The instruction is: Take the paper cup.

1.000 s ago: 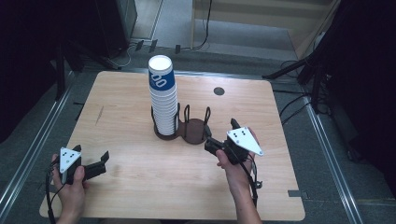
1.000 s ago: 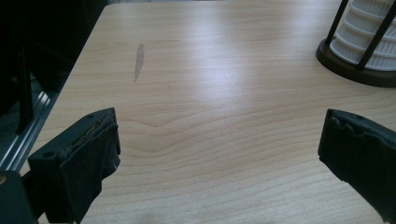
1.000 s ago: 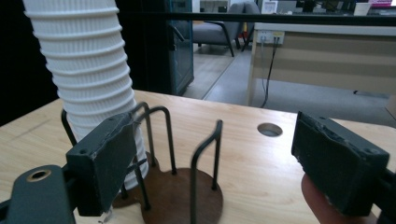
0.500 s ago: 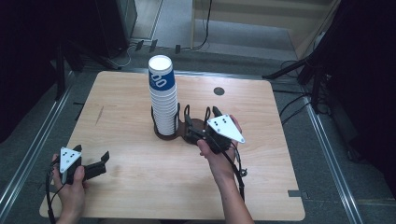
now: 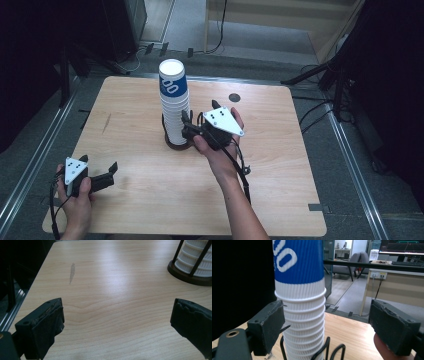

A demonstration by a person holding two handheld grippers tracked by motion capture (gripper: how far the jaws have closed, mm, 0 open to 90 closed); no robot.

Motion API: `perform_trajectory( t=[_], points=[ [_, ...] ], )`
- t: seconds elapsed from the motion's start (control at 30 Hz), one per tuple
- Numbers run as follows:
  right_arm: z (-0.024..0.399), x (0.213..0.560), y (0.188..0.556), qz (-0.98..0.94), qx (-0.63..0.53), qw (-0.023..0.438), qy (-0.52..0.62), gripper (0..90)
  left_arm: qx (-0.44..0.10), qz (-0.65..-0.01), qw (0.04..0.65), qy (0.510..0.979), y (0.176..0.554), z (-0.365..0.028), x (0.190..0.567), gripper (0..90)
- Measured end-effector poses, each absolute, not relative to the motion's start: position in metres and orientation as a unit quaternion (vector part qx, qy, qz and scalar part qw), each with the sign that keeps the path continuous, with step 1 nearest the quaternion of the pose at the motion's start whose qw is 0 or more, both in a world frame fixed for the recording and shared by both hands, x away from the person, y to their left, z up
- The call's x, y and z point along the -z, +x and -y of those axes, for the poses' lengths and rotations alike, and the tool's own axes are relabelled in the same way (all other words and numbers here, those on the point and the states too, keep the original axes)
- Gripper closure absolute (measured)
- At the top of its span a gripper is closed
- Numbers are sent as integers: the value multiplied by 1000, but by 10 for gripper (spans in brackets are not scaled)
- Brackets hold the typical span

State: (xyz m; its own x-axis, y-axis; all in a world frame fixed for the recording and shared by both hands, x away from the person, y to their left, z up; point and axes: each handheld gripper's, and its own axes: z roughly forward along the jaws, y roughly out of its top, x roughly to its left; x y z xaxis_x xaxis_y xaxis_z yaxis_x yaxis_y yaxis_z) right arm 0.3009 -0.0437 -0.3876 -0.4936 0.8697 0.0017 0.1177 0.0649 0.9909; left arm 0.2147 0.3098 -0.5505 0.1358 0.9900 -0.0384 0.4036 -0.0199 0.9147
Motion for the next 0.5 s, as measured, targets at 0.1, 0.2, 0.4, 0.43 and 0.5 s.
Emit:
perform_trajectory(
  t=[0.1, 0.2, 0.4, 0.43, 0.5],
  points=[
    [38, 385, 305, -651, -570, 329, 376, 139, -347, -559, 422, 624, 215, -310, 550, 0],
    [31, 380, 309, -658, -571, 316, 377, 140, -347, -560, 423, 622, 215, -310, 551, 0],
    [21, 378, 314, -659, -574, 313, 372, 139, -345, -561, 423, 622, 216, -310, 551, 0],
    [16, 377, 315, -658, -576, 313, 371, 139, -344, -561, 422, 623, 216, -311, 550, 0],
    [11, 376, 317, -657, -577, 314, 370, 139, -344, -562, 422, 623, 216, -311, 550, 0]
  ],
)
